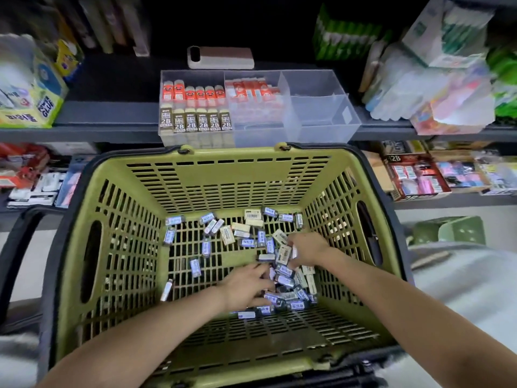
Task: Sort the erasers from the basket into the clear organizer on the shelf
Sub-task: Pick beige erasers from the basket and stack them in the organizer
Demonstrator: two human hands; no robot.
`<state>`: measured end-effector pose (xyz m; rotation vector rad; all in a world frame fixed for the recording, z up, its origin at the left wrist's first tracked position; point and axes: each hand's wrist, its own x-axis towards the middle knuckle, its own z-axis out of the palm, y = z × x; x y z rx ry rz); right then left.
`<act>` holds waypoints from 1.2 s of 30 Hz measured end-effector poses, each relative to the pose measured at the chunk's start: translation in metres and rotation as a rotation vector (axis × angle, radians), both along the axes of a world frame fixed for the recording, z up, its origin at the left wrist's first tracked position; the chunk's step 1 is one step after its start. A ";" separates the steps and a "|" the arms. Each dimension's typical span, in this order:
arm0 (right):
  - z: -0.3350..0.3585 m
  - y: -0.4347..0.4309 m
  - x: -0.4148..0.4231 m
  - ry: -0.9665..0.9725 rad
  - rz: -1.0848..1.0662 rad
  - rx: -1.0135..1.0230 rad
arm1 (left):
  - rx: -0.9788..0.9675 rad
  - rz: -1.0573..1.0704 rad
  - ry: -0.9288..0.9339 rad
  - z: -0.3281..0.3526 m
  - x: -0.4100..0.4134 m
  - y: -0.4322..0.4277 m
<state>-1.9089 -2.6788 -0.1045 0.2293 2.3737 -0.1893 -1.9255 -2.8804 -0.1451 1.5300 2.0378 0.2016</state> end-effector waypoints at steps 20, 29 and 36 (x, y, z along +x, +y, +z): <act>0.024 -0.027 -0.035 -0.095 -0.765 -1.172 | 0.194 0.849 -0.884 0.067 -0.047 -0.010; -0.007 -0.042 0.013 -0.103 0.053 -0.401 | 0.104 0.988 -0.906 0.083 -0.061 -0.041; -0.023 -0.057 0.008 0.275 0.257 -0.207 | 0.341 1.251 -1.050 0.111 -0.085 -0.053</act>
